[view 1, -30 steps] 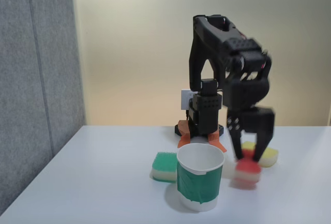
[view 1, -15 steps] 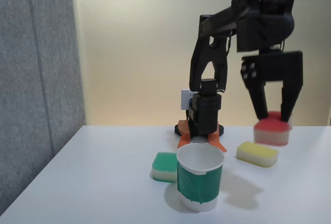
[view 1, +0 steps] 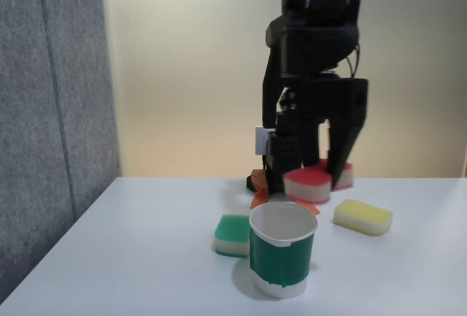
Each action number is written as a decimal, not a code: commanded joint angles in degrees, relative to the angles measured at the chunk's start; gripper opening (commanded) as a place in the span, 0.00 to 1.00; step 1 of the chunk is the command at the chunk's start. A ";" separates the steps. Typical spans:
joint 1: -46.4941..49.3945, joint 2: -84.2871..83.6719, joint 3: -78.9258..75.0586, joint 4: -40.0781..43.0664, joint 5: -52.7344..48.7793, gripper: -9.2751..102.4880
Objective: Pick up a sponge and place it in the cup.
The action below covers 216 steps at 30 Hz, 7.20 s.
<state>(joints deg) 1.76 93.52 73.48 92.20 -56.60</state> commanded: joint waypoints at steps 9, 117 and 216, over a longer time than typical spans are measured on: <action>6.59 2.81 -0.97 -1.32 4.57 0.08; -0.53 99.32 111.71 -35.33 54.58 0.08; -2.81 99.32 111.71 -18.46 58.01 0.08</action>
